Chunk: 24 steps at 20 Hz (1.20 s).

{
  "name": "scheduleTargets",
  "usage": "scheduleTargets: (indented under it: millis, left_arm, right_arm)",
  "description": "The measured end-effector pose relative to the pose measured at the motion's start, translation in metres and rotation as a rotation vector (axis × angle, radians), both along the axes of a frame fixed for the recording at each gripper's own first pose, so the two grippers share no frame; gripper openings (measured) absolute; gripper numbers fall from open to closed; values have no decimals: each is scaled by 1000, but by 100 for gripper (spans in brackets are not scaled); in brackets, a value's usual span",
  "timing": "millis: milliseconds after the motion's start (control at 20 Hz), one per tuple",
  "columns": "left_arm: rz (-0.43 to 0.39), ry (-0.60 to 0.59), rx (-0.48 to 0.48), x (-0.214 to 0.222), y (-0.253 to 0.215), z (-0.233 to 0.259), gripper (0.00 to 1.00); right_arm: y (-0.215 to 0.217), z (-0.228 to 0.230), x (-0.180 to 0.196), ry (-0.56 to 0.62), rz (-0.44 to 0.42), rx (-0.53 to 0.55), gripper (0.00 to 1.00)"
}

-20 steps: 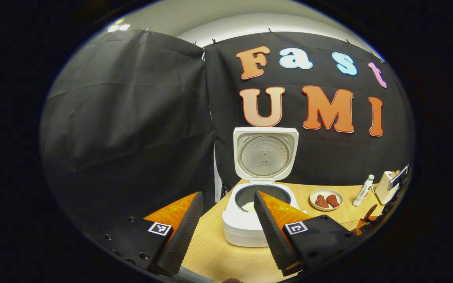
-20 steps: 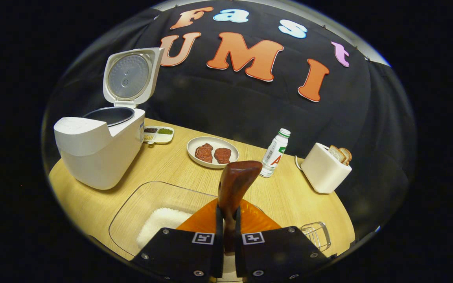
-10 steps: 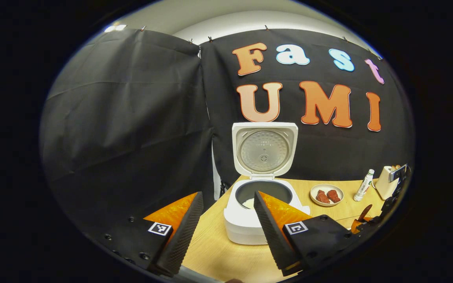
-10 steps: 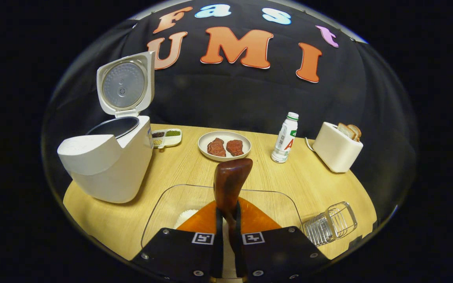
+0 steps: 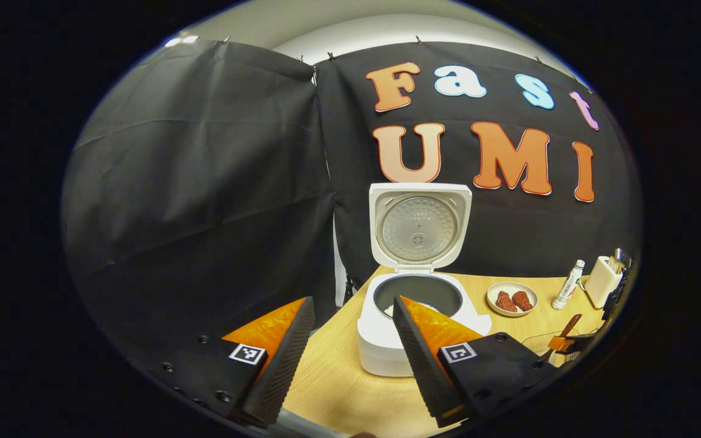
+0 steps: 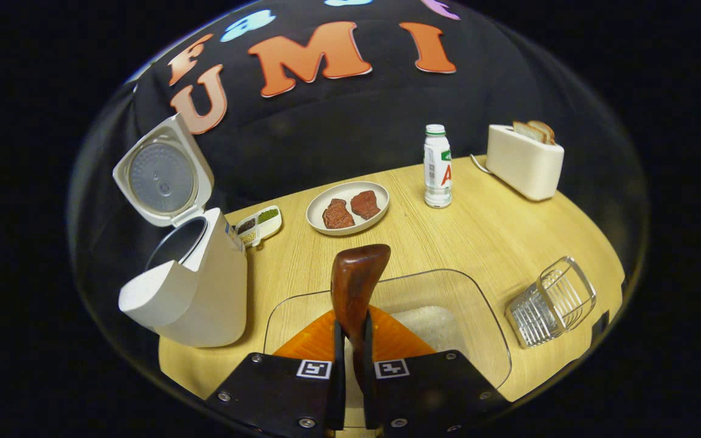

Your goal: Close the left gripper, press the button to open the rice cooker; take a wooden spoon from the chopstick holder with the right hand, scoop a spoonful of rice and pour it into the rice cooker, then put the wooden spoon back into the chopstick holder.

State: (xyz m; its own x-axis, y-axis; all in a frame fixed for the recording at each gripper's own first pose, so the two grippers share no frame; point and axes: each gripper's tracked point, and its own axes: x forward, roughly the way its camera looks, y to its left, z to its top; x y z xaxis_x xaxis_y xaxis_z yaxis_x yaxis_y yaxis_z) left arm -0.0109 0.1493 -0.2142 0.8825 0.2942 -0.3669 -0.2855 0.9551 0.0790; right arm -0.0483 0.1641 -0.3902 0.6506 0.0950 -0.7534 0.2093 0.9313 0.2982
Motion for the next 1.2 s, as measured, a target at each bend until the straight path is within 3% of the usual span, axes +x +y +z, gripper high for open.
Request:
scheduleTargets:
  millis: [350, 650, 1200]
  left_arm:
    - [-20, 13, 3, 4, -8, -3, 87]
    - [-40, 15, 12, 8, -16, 0, 87]
    - [-47, 15, 10, 8, -25, 1, 89]
  right_arm:
    - [-11, -7, -2, 52, -104, 130, 11]
    - [-9, -8, -7, 95, -182, 302, 11]
    - [-4, -3, -11, 129, -195, 447, 11]
